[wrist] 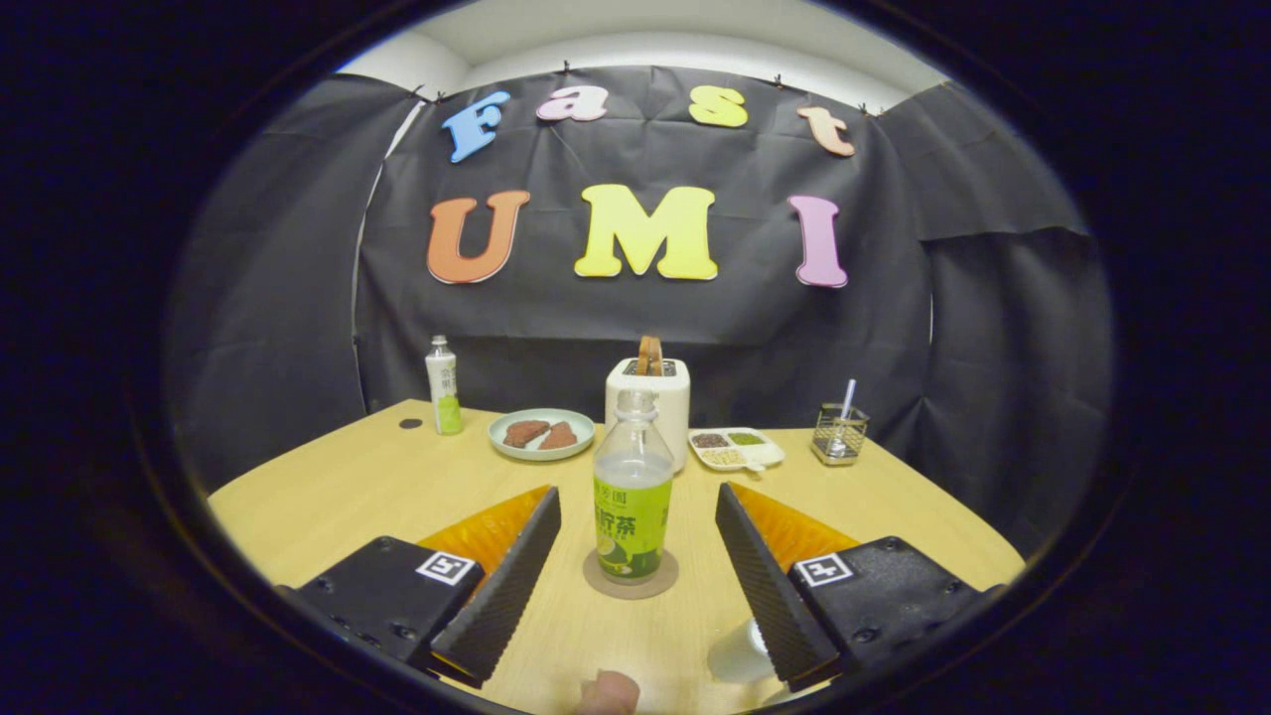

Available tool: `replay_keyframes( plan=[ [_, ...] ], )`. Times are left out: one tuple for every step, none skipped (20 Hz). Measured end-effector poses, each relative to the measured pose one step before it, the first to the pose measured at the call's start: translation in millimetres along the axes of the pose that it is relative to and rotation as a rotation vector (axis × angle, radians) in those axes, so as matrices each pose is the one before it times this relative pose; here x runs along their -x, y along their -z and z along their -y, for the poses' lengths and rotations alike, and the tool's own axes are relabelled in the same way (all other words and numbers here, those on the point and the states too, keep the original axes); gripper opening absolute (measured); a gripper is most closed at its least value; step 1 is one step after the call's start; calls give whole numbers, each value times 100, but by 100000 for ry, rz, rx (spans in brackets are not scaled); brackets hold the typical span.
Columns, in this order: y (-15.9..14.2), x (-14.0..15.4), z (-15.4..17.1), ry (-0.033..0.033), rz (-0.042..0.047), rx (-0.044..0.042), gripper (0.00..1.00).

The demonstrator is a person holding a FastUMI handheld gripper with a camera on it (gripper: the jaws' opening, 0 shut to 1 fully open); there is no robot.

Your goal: Take the bottle from table, then pour the juice into the cup, finally place the bottle on the coaster

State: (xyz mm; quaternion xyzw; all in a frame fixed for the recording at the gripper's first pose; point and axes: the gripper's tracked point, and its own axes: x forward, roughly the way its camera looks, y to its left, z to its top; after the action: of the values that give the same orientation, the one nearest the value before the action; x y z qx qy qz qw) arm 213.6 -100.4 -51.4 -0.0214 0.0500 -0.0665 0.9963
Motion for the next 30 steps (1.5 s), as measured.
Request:
replay_keyframes(
  plan=[
    [-401,1086,395,606,632,-29,100],
    [-416,1058,576,690,1420,-400,100],
    [-483,1452,307,-527,2082,-1019,100],
    [-171,1403,564,214,1886,-401,100],
    [-143,1430,854,964,1969,121,100],
    [27,1539,1251,1647,719,-393,100],
    [308,1388,1182,1973,-846,-3218,100],
    [179,1220,691,726,-521,-4172,100],
    [-257,1596,291,-1108,403,-3513,100],
    [-379,1614,434,-509,986,-2310,100],
    [-251,1581,630,770,632,-1477,100],
    [486,1456,288,60,-753,-510,100],
    [640,1763,889,-488,-1737,548,100],
    [578,1306,-53,-229,-1070,1741,100],
    [217,926,53,459,-226,2000,100],
    [170,725,84,1155,-32,1141,100],
    [112,458,-150,979,-1174,-316,100],
    [-16,720,-875,-1511,-742,-1230,100],
    [-685,825,-1111,-2475,1498,-1049,100],
    [-886,719,-542,-1124,2232,-366,100],
    [-653,685,-199,65,1941,916,100],
    [-363,682,-75,198,1813,1213,100],
    [-343,592,-136,-177,1207,-52,100],
    [-182,570,-211,-273,1273,-738,100],
    [-94,407,83,190,344,-760,100],
    [-149,234,398,1238,209,-892,100],
    [-235,206,590,2009,494,-479,100],
    [-180,136,404,1458,776,-289,100],
    [-82,69,148,720,483,-172,100],
    [188,125,1,327,-213,-295,100]
  ],
)
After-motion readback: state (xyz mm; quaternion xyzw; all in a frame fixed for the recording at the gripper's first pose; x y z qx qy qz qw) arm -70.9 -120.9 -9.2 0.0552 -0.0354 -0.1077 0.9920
